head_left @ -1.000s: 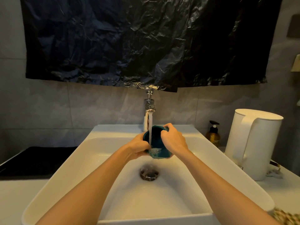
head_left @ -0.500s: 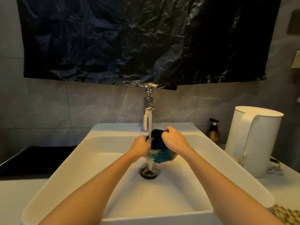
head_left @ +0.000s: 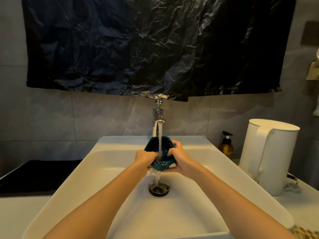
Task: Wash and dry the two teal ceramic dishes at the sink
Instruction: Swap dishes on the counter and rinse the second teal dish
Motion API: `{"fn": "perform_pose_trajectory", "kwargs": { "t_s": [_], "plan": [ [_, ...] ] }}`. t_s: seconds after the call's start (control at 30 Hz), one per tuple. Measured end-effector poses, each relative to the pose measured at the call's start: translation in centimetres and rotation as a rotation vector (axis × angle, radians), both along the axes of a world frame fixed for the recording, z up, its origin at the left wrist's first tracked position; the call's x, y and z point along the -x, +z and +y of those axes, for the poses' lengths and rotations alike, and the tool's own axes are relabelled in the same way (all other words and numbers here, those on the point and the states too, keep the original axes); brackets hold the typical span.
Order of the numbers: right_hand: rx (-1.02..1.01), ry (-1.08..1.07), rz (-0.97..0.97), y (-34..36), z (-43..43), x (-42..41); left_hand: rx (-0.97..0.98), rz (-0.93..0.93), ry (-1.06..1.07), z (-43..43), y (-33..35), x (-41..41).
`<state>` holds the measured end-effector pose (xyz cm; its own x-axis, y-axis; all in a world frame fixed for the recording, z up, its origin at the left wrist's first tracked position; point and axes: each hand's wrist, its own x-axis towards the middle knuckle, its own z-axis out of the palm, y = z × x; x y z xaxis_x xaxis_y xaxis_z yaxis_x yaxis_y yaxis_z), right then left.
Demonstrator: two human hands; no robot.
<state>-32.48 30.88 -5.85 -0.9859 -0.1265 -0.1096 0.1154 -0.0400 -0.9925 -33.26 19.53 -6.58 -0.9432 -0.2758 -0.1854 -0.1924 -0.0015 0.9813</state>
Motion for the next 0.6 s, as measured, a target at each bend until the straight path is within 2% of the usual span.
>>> {"fn": "perform_pose_trajectory", "kwargs": {
  "t_s": [0.1, 0.2, 0.37, 0.47, 0.6],
  "plan": [
    [0.059, 0.089, -0.072, 0.1, 0.1, -0.4, 0.101, 0.085, 0.053, -0.9, 0.0, 0.7],
    [0.026, 0.161, -0.075, 0.6, 0.2, -1.1, 0.201, 0.150, 0.042, -1.6, 0.1, 0.6],
    [-0.135, -0.041, 0.077, -0.2, 0.1, -0.1, 0.178, 0.308, -0.195, -1.5, 0.2, 0.1],
    [-0.334, -0.222, 0.240, -0.4, 0.8, 0.6, 0.286, 0.270, -0.297, -1.4, 0.3, 0.1],
    [-0.566, -0.321, 0.394, -0.6, 1.7, 0.9, 0.168, 0.068, -0.159, -1.7, 1.0, 0.0]
  ]
}}
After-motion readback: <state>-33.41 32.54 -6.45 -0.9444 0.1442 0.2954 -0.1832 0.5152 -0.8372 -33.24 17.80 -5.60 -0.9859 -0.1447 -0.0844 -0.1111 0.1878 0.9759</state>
